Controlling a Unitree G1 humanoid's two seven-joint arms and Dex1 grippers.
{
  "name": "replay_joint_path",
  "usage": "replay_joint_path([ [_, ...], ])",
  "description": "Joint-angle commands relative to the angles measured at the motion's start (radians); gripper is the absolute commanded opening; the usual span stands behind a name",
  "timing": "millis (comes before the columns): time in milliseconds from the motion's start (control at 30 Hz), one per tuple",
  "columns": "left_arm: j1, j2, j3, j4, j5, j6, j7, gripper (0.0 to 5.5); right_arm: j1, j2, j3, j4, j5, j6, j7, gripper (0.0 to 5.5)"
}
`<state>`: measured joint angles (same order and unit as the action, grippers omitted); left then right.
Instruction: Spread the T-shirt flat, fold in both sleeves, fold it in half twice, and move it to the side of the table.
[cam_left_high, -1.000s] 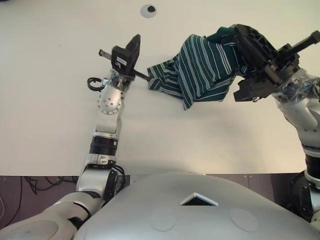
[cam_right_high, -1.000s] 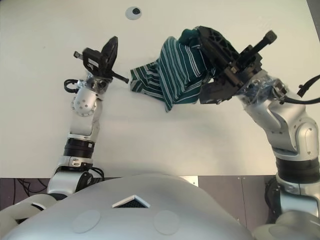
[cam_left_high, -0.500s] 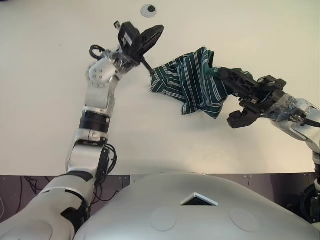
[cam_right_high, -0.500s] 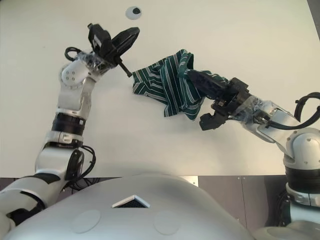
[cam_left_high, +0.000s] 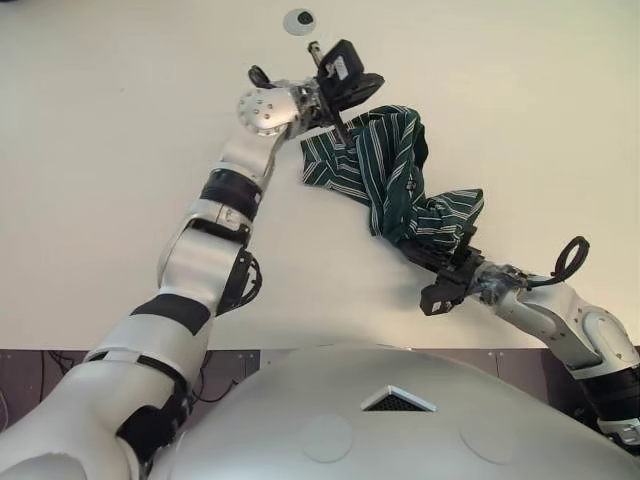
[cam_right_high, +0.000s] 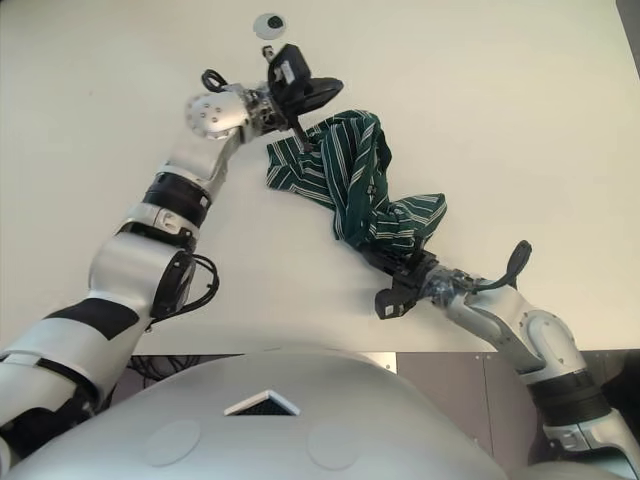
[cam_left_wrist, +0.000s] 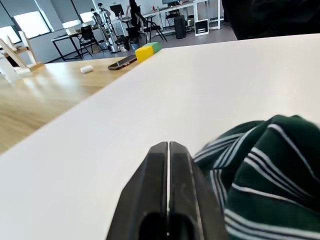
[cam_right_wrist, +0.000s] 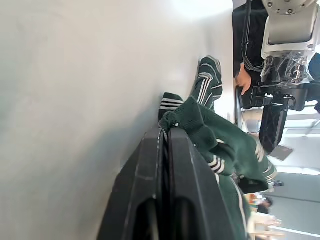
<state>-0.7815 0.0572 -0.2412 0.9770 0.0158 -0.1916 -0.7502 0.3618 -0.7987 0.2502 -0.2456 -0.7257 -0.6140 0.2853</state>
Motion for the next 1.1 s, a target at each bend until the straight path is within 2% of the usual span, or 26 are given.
replay_joint_path([
  [33, -0.062, -0.046, -0.034, 0.115, 0.052, 0.055, -0.028, 0.0, -0.005, 0.001, -0.006, -0.022, 0.107, 0.048, 0.079, 0.02],
  [200, 0.014, -0.001, -0.111, 0.089, 0.098, 0.063, -0.274, 0.0, -0.005, 0.016, -0.059, 0.004, 0.328, 0.139, 0.149, 0.02],
  [333, 0.145, 0.126, -0.118, -0.134, 0.072, 0.085, -0.407, 0.0, -0.033, 0.028, -0.111, 0.0, 0.549, 0.213, 0.211, 0.02],
  [500, 0.387, 0.312, -0.162, -0.464, 0.121, 0.094, -0.423, 0.0, -0.066, 0.042, -0.206, -0.1, 0.948, 0.464, 0.319, 0.02],
  [633, 0.556, 0.409, -0.206, -0.636, 0.144, 0.097, -0.417, 0.0, -0.111, 0.036, -0.292, -0.171, 1.195, 0.693, 0.354, 0.02],
  [800, 0.667, 0.515, -0.215, -0.785, 0.128, 0.079, -0.42, 0.0, -0.168, 0.045, -0.335, -0.146, 1.28, 0.908, 0.329, 0.02],
  [967, 0.712, 0.564, -0.208, -0.908, 0.09, 0.074, -0.411, 0.0, -0.173, 0.057, -0.312, -0.149, 1.252, 0.981, 0.34, 0.02],
  [1100, 0.76, 0.618, -0.158, -0.996, 0.012, 0.053, -0.415, 0.0, -0.171, 0.047, -0.336, -0.142, 1.229, 0.981, 0.37, 0.02],
])
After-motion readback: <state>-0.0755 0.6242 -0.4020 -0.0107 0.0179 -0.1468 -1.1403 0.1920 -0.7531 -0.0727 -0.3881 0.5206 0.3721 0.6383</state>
